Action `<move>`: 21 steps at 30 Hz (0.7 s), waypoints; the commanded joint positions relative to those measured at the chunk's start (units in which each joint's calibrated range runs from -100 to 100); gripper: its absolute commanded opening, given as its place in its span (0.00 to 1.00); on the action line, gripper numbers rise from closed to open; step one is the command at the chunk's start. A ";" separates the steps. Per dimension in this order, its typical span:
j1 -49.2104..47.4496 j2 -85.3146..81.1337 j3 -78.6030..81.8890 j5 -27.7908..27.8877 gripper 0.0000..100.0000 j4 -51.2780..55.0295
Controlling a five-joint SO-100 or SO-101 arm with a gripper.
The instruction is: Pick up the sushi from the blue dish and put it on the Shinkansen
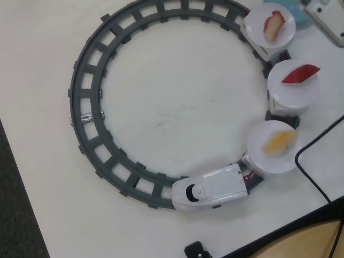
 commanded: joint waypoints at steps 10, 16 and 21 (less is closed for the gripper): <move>17.20 -69.31 86.03 -1.43 0.27 -31.19; 17.81 -85.09 100.39 -1.43 0.26 -27.77; 20.01 -94.27 109.28 -1.43 0.26 -24.94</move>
